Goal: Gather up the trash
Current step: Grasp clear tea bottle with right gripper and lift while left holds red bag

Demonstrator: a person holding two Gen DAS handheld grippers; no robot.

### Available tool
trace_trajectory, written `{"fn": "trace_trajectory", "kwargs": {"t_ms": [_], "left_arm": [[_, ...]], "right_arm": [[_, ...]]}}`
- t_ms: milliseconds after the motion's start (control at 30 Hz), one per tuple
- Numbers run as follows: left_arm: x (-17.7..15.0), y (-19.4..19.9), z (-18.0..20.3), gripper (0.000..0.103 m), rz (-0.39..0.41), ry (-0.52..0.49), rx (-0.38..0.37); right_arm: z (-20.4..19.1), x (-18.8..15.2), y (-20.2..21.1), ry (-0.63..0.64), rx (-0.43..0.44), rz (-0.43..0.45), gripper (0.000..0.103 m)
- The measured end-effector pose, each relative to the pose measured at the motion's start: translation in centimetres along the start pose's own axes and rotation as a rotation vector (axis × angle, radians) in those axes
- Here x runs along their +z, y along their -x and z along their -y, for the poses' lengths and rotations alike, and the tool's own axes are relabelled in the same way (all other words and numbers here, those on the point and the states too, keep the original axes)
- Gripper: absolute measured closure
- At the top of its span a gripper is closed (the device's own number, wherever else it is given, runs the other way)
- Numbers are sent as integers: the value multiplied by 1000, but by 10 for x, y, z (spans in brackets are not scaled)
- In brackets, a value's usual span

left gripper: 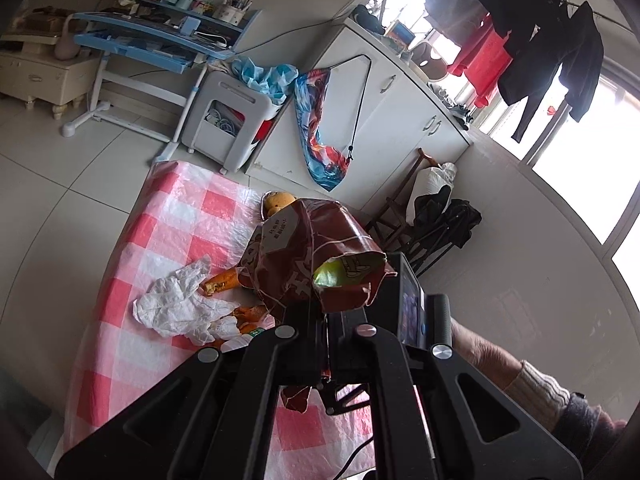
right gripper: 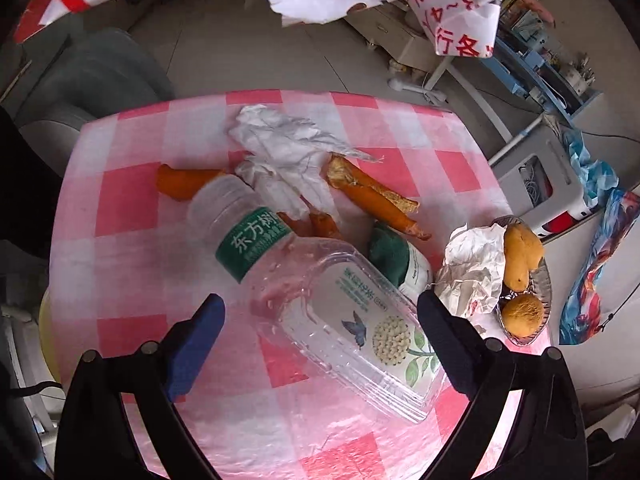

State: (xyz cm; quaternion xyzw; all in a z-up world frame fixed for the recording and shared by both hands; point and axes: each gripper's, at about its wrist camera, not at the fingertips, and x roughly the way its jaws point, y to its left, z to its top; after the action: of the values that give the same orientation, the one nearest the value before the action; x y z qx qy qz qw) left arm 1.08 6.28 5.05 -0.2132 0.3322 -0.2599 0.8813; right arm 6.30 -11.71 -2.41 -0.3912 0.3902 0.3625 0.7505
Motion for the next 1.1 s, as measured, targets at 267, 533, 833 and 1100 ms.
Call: {"fn": "trace_trajectory", "kwargs": {"t_ms": [267,533,833,1100], "left_arm": [[-6,-9,1,100,-29,-3,10],[-7,-11,2,100,-43,-11,21],[-8,-10,4,100,-39,-22,22],[-8,-9,4,100,-34,-21,24]], "right_arm": [[-15,2,2,97,13,-44,11],[-14,2,-24,121,105,-250,18],[-10,-31,-7,-32,123,-155,40],[-18,-81,36,-320,104,95,48]]}}
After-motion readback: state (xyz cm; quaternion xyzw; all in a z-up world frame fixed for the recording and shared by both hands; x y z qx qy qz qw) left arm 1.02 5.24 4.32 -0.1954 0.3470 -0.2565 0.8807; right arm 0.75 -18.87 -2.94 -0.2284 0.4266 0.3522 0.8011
